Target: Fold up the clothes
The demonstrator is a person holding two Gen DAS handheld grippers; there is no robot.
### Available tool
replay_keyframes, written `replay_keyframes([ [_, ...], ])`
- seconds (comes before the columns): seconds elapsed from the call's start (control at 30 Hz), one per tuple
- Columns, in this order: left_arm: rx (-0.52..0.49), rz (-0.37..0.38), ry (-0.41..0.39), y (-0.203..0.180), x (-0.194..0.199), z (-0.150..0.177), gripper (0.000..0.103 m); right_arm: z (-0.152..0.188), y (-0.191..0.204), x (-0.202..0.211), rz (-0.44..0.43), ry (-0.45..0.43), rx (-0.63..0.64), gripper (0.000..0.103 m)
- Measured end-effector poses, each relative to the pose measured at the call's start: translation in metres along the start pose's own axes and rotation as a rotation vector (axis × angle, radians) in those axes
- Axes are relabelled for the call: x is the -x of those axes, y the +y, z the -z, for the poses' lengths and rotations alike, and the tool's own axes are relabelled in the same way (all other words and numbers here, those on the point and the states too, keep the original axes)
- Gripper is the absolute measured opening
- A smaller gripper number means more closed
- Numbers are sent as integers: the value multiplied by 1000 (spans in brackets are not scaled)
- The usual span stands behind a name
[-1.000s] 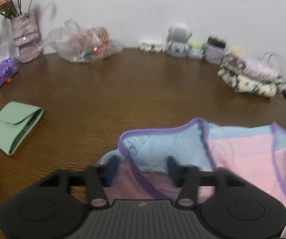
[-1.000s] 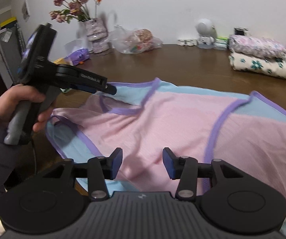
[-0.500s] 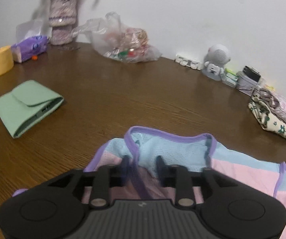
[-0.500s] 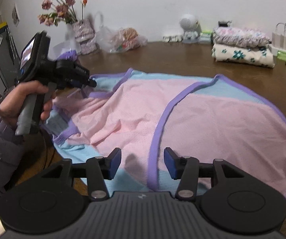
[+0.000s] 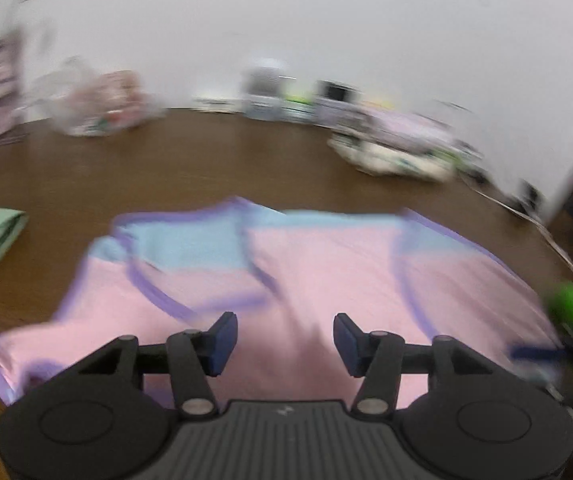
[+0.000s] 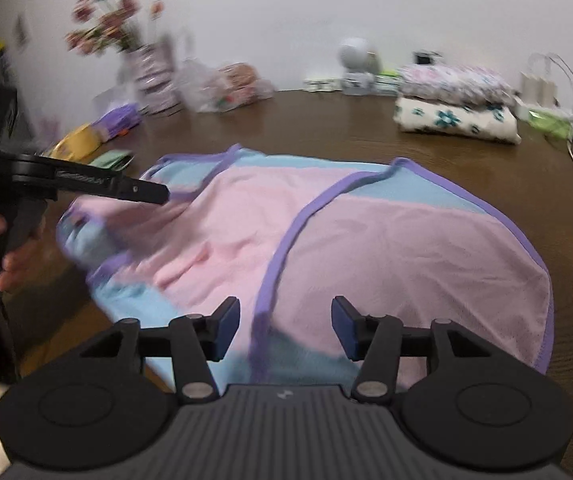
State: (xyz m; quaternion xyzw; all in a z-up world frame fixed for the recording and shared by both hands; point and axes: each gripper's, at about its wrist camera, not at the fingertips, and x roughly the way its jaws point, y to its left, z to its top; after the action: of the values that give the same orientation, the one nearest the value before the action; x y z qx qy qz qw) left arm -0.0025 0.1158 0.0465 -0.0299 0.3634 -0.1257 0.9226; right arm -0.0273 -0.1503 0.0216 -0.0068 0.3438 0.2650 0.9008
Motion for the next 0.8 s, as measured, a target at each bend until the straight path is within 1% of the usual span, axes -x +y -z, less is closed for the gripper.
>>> replay_keyframes([
  [0.07,-42,21,13,-10,9,19,61,5,1,6,4,18,18,54],
  [0.13,-51,7,35,-13,11,35,57,9,-1,9,-1,34,20,53],
  [0.17,-43,-1,43,-11,12,42,45,10,-1,10,-11,40,22,53],
  [0.2,-19,-12,46,-6,12,47,26,12,-2,9,-11,45,23,52],
  [0.23,12,-37,42,0,14,51,19,13,-1,7,0,57,23,49],
  [0.27,46,-70,34,7,17,53,15,14,-1,6,13,56,30,48],
  [0.33,123,-118,26,21,24,56,15,15,-1,6,37,58,42,48],
  [0.37,153,-125,21,27,29,57,19,16,-3,7,47,59,39,48],
  [0.43,149,-87,-2,30,40,61,21,18,-5,11,61,59,31,48],
  [0.47,130,-61,-15,28,44,62,28,19,-7,14,57,55,22,48],
  [0.5,104,-37,-24,25,46,64,41,21,-9,18,53,52,13,49],
  [0.57,47,-2,-39,19,48,68,57,27,-8,28,4,30,30,49],
  [0.63,-2,-3,-52,17,45,70,58,32,-6,36,-43,11,57,51],
  [0.7,-2,0,-44,19,39,71,58,35,-1,39,-75,4,88,52],
  [0.8,9,25,-51,25,34,73,57,38,9,35,-86,11,124,51],
])
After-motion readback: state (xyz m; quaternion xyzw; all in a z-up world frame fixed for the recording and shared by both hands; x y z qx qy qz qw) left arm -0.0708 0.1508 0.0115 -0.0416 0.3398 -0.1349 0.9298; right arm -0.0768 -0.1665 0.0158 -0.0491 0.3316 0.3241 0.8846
